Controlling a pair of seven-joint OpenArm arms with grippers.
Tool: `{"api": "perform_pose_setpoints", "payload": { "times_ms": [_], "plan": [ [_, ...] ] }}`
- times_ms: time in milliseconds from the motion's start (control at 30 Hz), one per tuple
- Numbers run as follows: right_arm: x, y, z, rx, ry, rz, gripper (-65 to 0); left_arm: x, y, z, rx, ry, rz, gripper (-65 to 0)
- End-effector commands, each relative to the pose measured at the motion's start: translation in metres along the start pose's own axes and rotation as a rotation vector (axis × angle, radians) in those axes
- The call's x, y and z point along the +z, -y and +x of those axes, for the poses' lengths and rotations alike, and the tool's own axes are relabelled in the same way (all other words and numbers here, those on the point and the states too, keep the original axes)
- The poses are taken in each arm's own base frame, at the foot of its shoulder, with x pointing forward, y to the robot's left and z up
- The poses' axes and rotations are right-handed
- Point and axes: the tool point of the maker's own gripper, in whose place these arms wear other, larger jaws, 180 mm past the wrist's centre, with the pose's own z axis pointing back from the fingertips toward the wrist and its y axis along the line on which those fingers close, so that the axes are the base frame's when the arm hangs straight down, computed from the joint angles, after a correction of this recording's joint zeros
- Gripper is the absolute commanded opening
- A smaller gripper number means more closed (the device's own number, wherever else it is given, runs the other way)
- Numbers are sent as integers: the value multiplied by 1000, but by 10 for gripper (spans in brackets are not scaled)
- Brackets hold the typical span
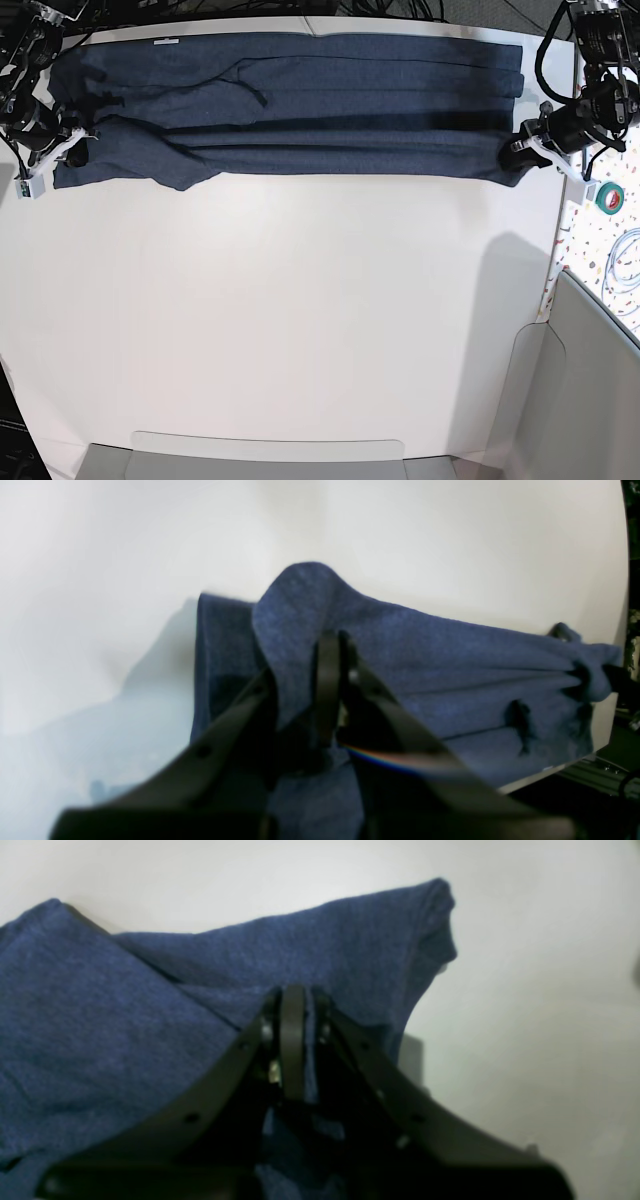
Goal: Layout the t-shirt on the table in an organized manner, then fold the t-shirt properly
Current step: 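Lift the hem with both grippers and fold it toward the collar, then lower the folded hem onto the shirt and open the right gripper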
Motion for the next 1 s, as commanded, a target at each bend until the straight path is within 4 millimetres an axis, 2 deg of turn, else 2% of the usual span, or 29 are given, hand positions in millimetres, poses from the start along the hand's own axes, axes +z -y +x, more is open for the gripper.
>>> {"api": "perform_pose_setpoints", "payload": {
  "times_ms": [0, 67, 133, 200, 300, 367, 533, 600, 700, 767, 967],
  "plan": [
    [7, 7, 11, 25, 28, -23, -650, 5, 1, 11, -23, 26, 6, -611],
    [8, 8, 10, 29, 25, -27, -637, 5, -1, 4, 3, -14, 17, -543],
    [8, 8, 11, 32, 25, -28, -571, 5, -4, 0, 47, -41, 31, -478],
    [10, 9, 12, 31, 30, -30, -498, 6, -6, 0, 79, -44, 43, -442],
    [15, 7, 19, 51, 54, -38, -410, 7, -7, 1, 96, -41, 48, -439],
    [24, 2, 30, 93, 86, -50, -382, 7, -7, 1, 96, -39, 48, -439],
    [57, -24, 69, 230, 218, -84, -378, 6, -5, 0, 96, -43, 44, -439],
    [64, -41, 79, 254, 270, -59, -378, 6, -5, 0, 96, -43, 44, -439],
    [59, -56, 83, 235, 296, 9, -378, 6, -6, 1, 96, -38, 46, -439],
    [44, -67, 76, 225, 256, 59, -378, 7, -7, 2, 98, -35, 48, -439],
    [11, -60, 46, 133, 119, 114, -378, 6, -6, 1, 97, -39, 46, -439]
  ]
}}
